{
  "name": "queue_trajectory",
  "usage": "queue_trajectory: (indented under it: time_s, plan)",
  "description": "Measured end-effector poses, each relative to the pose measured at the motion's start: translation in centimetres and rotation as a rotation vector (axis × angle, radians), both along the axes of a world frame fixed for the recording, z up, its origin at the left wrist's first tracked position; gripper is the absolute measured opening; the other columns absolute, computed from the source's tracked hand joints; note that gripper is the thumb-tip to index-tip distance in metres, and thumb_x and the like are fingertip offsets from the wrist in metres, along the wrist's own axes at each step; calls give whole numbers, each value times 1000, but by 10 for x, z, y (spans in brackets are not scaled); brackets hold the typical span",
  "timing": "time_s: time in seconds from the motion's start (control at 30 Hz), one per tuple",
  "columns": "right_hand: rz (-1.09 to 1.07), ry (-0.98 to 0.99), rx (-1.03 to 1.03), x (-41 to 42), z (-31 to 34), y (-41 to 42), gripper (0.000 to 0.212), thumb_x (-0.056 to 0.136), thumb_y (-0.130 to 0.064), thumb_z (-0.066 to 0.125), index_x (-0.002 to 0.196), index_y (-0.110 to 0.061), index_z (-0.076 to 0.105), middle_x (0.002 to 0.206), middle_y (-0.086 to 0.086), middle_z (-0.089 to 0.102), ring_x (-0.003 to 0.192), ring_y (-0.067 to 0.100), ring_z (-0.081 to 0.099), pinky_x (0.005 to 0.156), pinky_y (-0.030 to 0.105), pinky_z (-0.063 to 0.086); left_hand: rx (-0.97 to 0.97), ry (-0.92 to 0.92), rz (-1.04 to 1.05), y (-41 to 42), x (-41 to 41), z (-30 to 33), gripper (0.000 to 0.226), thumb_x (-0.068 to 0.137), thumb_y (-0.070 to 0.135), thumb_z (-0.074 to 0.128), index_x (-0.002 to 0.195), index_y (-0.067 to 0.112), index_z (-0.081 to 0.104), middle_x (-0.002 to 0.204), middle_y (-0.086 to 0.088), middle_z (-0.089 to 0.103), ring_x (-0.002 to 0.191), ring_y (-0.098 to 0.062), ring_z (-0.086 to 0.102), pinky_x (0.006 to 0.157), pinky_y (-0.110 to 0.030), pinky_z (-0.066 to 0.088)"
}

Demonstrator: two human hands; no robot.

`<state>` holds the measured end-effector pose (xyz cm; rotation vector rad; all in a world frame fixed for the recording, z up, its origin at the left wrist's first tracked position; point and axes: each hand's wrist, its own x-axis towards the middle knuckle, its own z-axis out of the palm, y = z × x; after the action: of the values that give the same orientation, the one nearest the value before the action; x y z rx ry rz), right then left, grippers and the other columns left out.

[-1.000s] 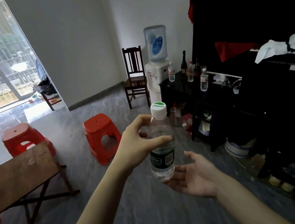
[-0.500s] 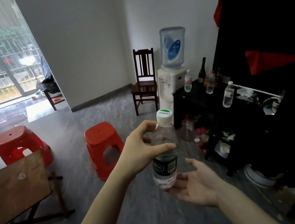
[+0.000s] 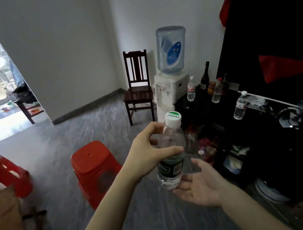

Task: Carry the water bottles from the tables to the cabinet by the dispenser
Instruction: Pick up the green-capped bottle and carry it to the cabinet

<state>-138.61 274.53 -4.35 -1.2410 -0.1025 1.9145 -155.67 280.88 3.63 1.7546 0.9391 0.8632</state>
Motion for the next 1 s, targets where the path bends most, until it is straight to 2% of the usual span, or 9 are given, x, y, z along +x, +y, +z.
queue_trajectory:
  time_s: [0.13, 0.27, 0.37, 0.47, 0.7, 0.83, 0.93, 1.0]
  plan:
    - [18, 44, -3, 12, -8, 45, 79, 97, -59, 36, 131, 11, 49, 121, 32, 65, 100, 40, 66, 74, 40, 54, -27, 6, -9, 48, 10, -8, 49, 68, 25, 92, 109, 31, 64, 105, 11, 71, 86, -1, 69, 74, -17, 55]
    - [-2, 89, 1, 31, -18, 102, 81, 96, -59, 36, 131, 13, 50, 118, 34, 65, 87, 41, 72, 80, 42, 53, -39, 17, -18, 106, 31, -14, 49, 69, 23, 92, 108, 30, 65, 103, 12, 71, 83, 3, 67, 70, -15, 52]
    - [-18, 102, 7, 54, -24, 155, 81, 96, -59, 36, 130, 13, 50, 117, 34, 66, 83, 42, 73, 74, 40, 56, -38, 30, -22, 159, 55, -16, 49, 69, 23, 91, 109, 31, 65, 103, 12, 71, 85, 0, 68, 71, -17, 54]
    - [-27, 106, 1, 80, -24, 210, 81, 97, -59, 37, 129, 14, 52, 118, 35, 65, 84, 42, 72, 66, 38, 60, -61, 28, -23, 215, 83, -13, 47, 70, 20, 90, 109, 29, 65, 103, 9, 72, 83, 0, 69, 69, -15, 54]
    - [-45, 8, -18, 136, -24, 310, 82, 96, -60, 35, 122, 14, 57, 116, 34, 66, 100, 40, 63, 85, 41, 48, -84, 21, -56, 314, 142, -14, 50, 68, 21, 92, 109, 28, 65, 99, 10, 71, 86, -4, 70, 72, -18, 57]
    - [-39, 8, -46, 168, -29, 343, 82, 95, -61, 36, 125, 13, 57, 115, 33, 67, 96, 39, 64, 74, 38, 54, -82, 11, -86, 357, 174, -23, 49, 68, 19, 92, 108, 27, 65, 102, 10, 70, 81, -1, 67, 69, -16, 55]
    - [-110, 5, -66, 193, -34, 367, 82, 95, -61, 38, 122, 13, 60, 122, 34, 64, 100, 40, 62, 80, 42, 50, -83, 14, -130, 390, 203, -31, 49, 69, 18, 92, 109, 26, 65, 105, 7, 69, 82, -4, 69, 74, -20, 58]
    - [-166, 18, -74, 209, -37, 384, 82, 96, -60, 39, 121, 14, 60, 121, 36, 63, 99, 41, 62, 79, 43, 50, -85, 26, -170, 413, 224, -35, 48, 70, 15, 91, 109, 24, 65, 103, 8, 69, 77, 2, 66, 72, -17, 57]
